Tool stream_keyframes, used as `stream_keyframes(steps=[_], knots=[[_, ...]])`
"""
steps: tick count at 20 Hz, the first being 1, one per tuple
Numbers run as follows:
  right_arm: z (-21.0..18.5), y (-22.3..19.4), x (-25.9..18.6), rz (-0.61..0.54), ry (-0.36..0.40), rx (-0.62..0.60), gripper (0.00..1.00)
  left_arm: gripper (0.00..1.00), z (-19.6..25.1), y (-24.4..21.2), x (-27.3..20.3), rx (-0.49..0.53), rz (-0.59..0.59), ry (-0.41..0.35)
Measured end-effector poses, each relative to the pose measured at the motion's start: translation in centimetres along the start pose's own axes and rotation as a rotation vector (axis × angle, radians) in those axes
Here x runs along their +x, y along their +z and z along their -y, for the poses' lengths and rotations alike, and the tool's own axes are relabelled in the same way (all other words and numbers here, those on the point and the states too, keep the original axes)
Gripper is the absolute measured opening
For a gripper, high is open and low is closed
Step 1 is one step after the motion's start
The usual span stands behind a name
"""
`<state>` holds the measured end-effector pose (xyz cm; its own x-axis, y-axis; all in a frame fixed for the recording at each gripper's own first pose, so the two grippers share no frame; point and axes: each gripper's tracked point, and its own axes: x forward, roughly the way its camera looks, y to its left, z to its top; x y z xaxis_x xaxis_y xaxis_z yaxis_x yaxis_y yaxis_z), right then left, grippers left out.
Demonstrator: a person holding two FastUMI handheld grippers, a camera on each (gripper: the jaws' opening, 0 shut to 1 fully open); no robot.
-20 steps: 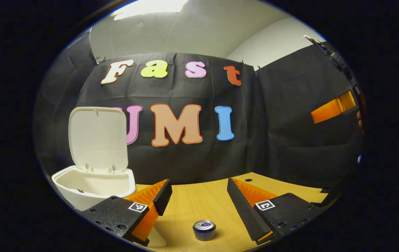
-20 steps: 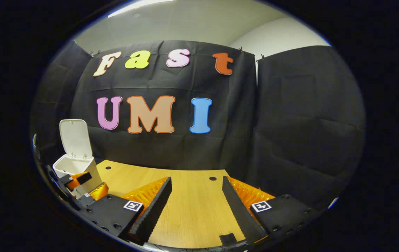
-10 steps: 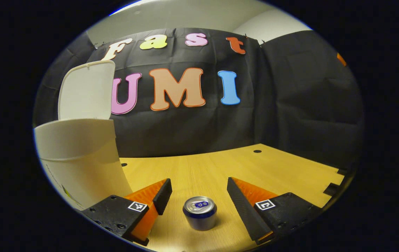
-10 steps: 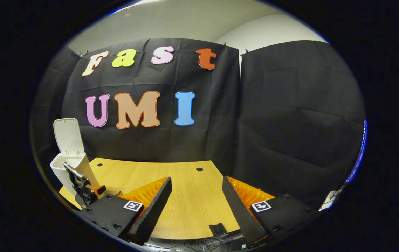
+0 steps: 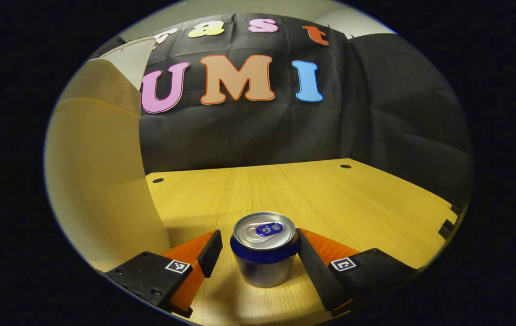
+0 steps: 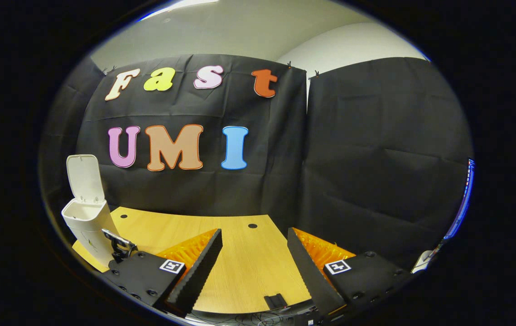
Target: Press the lid of the desktop garbage bin to open it, pick up the crumpled paper on the desktop and throw it into the bin, then pick up the pop can on the desktop and drop it into the bin, and finally close the garbage bin lid.
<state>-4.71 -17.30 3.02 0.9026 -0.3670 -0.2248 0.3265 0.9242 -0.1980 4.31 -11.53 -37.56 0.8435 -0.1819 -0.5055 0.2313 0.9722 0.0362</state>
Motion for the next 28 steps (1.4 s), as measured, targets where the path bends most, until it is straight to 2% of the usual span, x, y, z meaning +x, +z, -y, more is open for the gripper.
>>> stream_keyframes(steps=[2,4,7,8,12,13,14,19,23,24,25,27,28], knots=[[-0.1,-0.2,0.2,-0.008,0.003,-0.004,0.96,0.96,0.2,-0.8,0.4,0.002,-0.028,-0.007],[-0.3,-0.2,0.5,-0.009,0.008,-0.005,0.96,0.79,0.2,-0.7,0.1,0.005,-0.03,-0.005],[-0.6,-0.1,1.0,-0.008,0.017,0.0,0.97,0.78,0.7,-0.6,0.1,0.001,-0.041,-0.023],[-0.8,-0.2,1.2,-0.008,0.02,0.0,1.0,0.78,0.5,-0.5,-0.1,-0.001,-0.044,-0.024],[-1.3,-0.4,2.0,-0.019,0.041,0.004,0.96,0.78,0.3,1.5,-1.5,-0.033,-0.014,-0.037],[-1.6,-0.5,2.2,-0.021,0.051,0.008,1.0,0.78,0.1,2.3,-1.9,-0.039,-0.009,-0.042],[-1.8,-0.6,2.4,-0.023,0.061,0.012,0.97,0.78,-0.3,3.3,-2.1,-0.04,-0.005,-0.044],[-2.7,-1.9,3.7,-0.031,0.101,0.025,0.97,0.77,-1.2,10.3,-4.3,-0.047,0.073,-0.076],[-3.9,-3.9,4.8,-0.08,0.158,0.09,0.97,0.77,-1.5,16.6,-6.4,-0.042,0.129,-0.097],[-4.2,-4.4,5.0,-0.09,0.171,0.105,1.0,0.77,-1.7,18.2,-7.1,-0.042,0.149,-0.104],[-4.3,-4.5,5.4,-0.091,0.176,0.114,0.97,0.77,-1.8,20.1,-7.9,-0.043,0.175,-0.113],[-4.5,-4.9,6.1,-0.094,0.185,0.13,0.96,0.77,-2.8,23.3,-8.8,-0.032,0.214,-0.109],[-4.3,-5.2,6.0,-0.093,0.187,0.138,1.0,0.77,-3.6,24.5,-9.1,-0.03,0.226,-0.097]])
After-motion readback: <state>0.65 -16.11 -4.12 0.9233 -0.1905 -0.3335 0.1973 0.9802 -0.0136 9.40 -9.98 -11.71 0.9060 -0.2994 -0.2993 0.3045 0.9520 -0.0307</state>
